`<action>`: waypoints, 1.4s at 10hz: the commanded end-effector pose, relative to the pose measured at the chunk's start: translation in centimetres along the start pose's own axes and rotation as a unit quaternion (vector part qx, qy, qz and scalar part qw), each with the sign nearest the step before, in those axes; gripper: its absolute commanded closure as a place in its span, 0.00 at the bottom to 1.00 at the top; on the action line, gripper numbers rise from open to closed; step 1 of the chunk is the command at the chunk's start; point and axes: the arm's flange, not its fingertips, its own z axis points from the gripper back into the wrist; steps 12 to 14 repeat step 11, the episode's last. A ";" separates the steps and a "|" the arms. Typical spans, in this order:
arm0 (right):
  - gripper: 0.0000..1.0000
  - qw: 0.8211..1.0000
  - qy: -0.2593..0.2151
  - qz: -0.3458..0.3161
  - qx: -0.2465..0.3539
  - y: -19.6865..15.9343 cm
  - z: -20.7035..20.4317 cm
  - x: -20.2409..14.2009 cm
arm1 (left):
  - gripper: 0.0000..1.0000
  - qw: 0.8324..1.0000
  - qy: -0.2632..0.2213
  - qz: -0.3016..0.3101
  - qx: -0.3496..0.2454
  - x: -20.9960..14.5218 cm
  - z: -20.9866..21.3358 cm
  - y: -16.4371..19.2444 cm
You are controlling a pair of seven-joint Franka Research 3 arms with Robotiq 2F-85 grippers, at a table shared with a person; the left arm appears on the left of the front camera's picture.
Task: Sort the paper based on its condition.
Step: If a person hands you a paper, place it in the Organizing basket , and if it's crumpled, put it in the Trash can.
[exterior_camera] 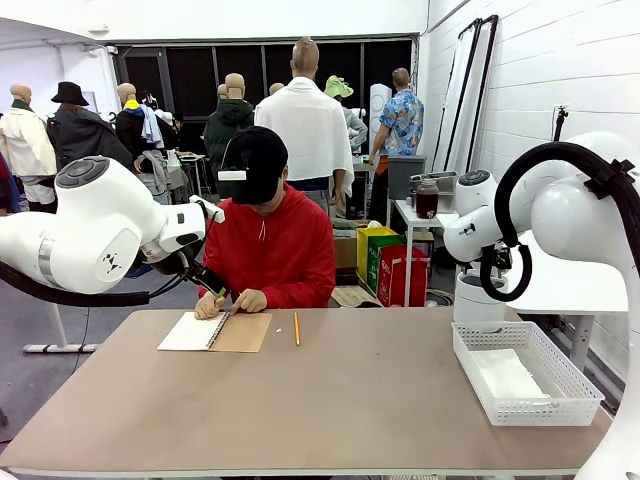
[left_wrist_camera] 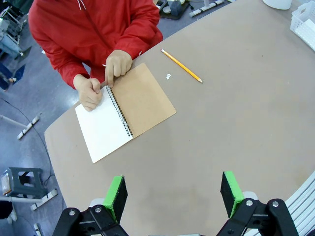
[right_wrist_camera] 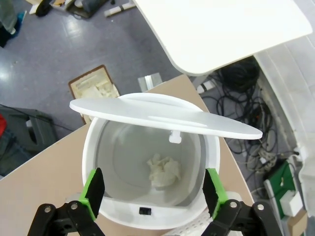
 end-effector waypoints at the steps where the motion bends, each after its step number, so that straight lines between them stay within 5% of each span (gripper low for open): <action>1: 0.00 1.000 -0.005 0.000 0.005 0.1 -0.1 0.1 | 0.00 1.000 0.001 -0.001 0.001 0.0 0.0 0.0; 14: 0.00 1.000 -0.005 0.000 0.005 0.1 -0.1 0.1 | 0.00 1.000 0.001 -0.001 0.001 0.0 0.0 0.0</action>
